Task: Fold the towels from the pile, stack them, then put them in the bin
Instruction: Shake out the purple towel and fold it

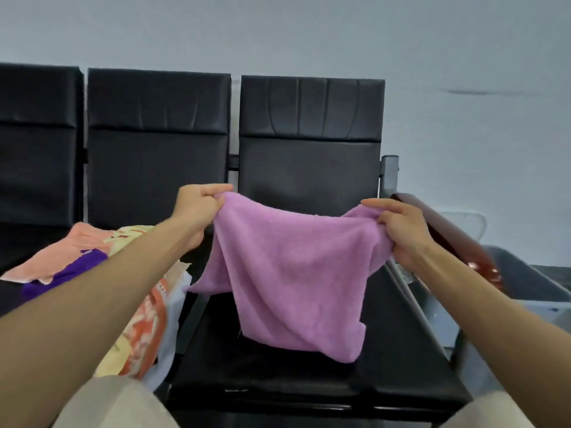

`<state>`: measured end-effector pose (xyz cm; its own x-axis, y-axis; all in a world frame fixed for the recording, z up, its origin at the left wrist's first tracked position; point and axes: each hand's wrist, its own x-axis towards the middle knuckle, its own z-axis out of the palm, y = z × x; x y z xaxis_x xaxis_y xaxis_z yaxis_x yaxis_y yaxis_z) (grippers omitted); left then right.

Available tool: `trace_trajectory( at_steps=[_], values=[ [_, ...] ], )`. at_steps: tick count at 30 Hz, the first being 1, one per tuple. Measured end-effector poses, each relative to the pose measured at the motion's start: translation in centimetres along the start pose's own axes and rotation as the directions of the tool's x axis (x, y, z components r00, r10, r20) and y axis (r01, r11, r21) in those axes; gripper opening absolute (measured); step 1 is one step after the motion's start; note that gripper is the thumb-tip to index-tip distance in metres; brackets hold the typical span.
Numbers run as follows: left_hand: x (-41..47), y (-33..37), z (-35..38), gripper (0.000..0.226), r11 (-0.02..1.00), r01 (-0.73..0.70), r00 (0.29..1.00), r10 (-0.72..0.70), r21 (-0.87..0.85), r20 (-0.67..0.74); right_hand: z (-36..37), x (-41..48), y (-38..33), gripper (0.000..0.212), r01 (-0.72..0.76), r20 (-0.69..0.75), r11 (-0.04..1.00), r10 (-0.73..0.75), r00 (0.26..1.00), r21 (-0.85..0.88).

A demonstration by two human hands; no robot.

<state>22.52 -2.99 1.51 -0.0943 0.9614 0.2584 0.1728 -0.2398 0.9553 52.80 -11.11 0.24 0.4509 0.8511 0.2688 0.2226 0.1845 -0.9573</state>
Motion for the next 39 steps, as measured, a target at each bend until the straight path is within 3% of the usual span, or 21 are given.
trace_trajectory(
  at_steps=[3,7,10,12,15,17,19,21,23,25,27,30,33,35,39],
  values=[
    [0.0,4.3,-1.2,0.031,0.981,-0.126,0.990,0.133,0.151,-0.039,-1.7,0.3,-3.2,0.037,0.109,-0.058,0.992,-0.113,0.992,-0.063],
    [-0.2,8.6,-2.4,0.027,0.879,-0.257,0.956,0.293,0.402,-0.030,-3.7,0.5,-6.5,0.018,0.211,-0.116,0.961,-0.233,0.965,-0.178],
    [-0.9,10.9,-2.7,0.027,0.838,-0.280,0.943,0.331,0.468,-0.028,-4.8,-0.2,-8.9,0.004,0.237,-0.195,0.946,-0.281,0.940,-0.222],
    [-1.3,12.1,-2.9,0.028,0.875,-0.248,0.952,0.300,0.416,-0.064,-5.7,-0.6,-10.0,0.007,0.233,-0.214,0.952,-0.274,0.937,-0.200],
    [-1.6,13.6,-3.0,0.031,0.977,-0.096,0.986,0.120,0.193,-0.119,-6.2,-0.8,-11.2,0.008,0.177,-0.202,0.980,-0.192,0.960,-0.092],
    [-2.0,14.5,-3.2,0.030,1.000,0.021,0.995,-0.021,0.002,-0.096,-6.3,-1.2,-11.9,0.008,0.149,-0.164,0.989,-0.150,0.975,-0.016],
    [-2.4,15.1,-3.5,0.023,0.994,0.081,0.996,-0.084,-0.080,-0.037,-6.7,-1.4,-12.5,0.009,0.140,-0.125,0.990,-0.135,0.983,0.031],
    [-2.9,15.7,-4.1,0.010,0.992,0.103,0.994,-0.101,-0.076,0.029,-7.2,-1.7,-12.9,0.006,0.135,-0.081,0.991,-0.133,0.988,0.022],
    [-3.5,16.1,-5.0,0.024,0.993,0.112,0.984,-0.105,-0.042,0.143,-7.7,-2.1,-13.2,0.004,0.133,-0.018,0.991,-0.133,0.991,-0.019],
    [-4.2,16.4,-5.7,0.037,0.993,0.056,0.963,-0.083,0.108,0.258,-8.1,-2.6,-13.7,0.016,0.135,0.055,0.987,-0.130,0.990,-0.087],
    [-4.6,16.2,-5.8,0.039,0.944,-0.082,0.966,-0.004,0.318,0.260,-8.4,-2.9,-14.2,0.028,0.139,0.120,0.971,-0.117,0.986,-0.194],
    [-4.9,15.9,-5.3,0.025,0.854,-0.205,0.977,0.152,0.479,0.147,-8.3,-3.1,-14.5,0.031,0.191,0.106,0.886,-0.161,0.981,-0.423],
    [-4.9,15.9,-5.0,0.020,0.860,-0.223,0.974,0.216,0.459,0.068,-7.7,-2.8,-14.5,0.012,0.304,0.039,0.683,-0.375,0.926,-0.664],
    [-4.9,16.1,-4.9,0.021,0.866,-0.236,0.967,0.253,0.441,0.022,-7.3,-2.3,-14.3,0.009,0.346,0.011,0.625,-0.476,0.880,-0.700],
    [-4.8,16.2,-5.4,0.021,0.803,-0.291,0.936,0.351,0.520,-0.018,-6.6,-1.8,-14.1,0.013,0.322,-0.055,0.589,-0.531,0.845,-0.741]
  ],
)
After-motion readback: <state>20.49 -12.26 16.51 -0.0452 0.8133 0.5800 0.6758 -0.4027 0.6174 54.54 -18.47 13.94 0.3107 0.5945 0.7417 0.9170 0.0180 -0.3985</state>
